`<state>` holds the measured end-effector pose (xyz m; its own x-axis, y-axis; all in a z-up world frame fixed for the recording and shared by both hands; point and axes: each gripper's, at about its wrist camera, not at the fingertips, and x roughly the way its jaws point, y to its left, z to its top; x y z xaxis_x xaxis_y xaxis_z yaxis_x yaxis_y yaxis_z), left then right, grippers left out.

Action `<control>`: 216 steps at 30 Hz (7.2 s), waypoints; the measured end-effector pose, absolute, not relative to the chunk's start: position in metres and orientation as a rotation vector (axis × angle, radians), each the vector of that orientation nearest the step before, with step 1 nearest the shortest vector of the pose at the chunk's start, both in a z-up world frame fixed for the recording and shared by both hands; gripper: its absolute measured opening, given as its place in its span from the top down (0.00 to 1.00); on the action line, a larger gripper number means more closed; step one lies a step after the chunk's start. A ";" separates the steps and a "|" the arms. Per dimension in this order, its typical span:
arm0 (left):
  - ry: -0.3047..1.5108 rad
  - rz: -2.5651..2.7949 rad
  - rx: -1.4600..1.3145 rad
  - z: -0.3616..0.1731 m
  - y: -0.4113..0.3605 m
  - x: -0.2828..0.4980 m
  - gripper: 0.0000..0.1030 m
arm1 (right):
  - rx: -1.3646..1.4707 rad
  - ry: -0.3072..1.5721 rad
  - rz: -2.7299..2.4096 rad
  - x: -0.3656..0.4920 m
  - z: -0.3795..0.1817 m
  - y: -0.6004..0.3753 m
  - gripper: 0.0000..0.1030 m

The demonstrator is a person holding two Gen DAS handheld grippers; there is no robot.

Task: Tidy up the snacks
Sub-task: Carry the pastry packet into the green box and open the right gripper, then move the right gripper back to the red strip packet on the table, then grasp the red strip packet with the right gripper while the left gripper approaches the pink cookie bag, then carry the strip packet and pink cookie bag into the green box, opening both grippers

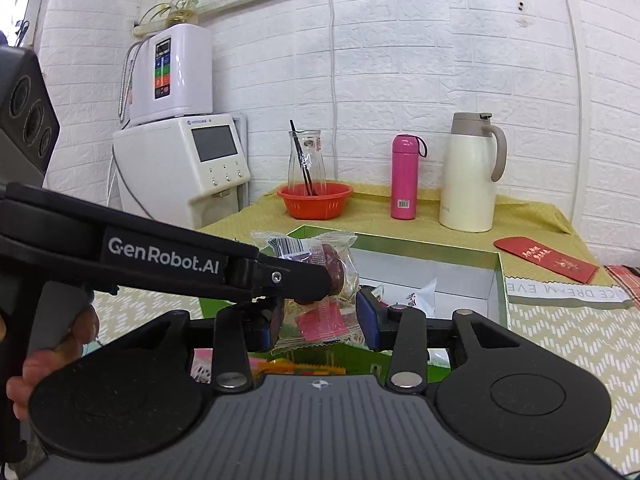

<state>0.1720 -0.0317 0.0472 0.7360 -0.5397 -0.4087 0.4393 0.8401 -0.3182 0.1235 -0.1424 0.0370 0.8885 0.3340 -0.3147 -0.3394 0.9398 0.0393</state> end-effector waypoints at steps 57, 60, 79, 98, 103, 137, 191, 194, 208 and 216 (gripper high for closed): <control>0.591 -0.279 -0.258 -0.016 0.009 0.072 0.02 | -0.116 0.488 0.155 0.048 -0.020 -0.168 0.00; 0.607 -0.271 -0.260 -0.020 0.011 0.069 0.02 | -0.069 0.527 0.038 0.058 -0.022 -0.185 0.00; 0.633 -0.271 -0.255 -0.023 0.008 0.080 0.02 | -0.050 0.630 0.118 0.046 -0.026 -0.201 0.17; 0.656 -0.266 -0.268 -0.032 0.011 0.133 0.24 | -0.047 0.628 0.129 0.042 -0.027 -0.186 0.00; 0.683 -0.314 -0.306 -0.035 0.016 0.133 0.48 | -0.046 0.626 0.132 0.041 -0.027 -0.185 0.00; 0.693 -0.315 -0.172 -0.037 0.014 0.109 0.36 | -0.062 0.600 0.165 0.039 -0.029 -0.173 0.01; 0.510 -0.363 -0.255 0.051 0.012 0.200 0.53 | 0.002 0.285 0.117 0.140 0.048 -0.190 0.48; 0.527 -0.349 -0.255 0.045 0.010 0.215 0.52 | 0.006 0.277 0.099 0.156 0.041 -0.192 0.47; 0.408 -0.289 -0.183 0.039 0.001 0.210 0.00 | -0.076 0.319 0.156 0.163 0.014 -0.177 0.00; 0.402 -0.300 -0.186 0.050 -0.002 0.193 0.00 | -0.081 0.254 0.186 0.145 0.035 -0.172 0.00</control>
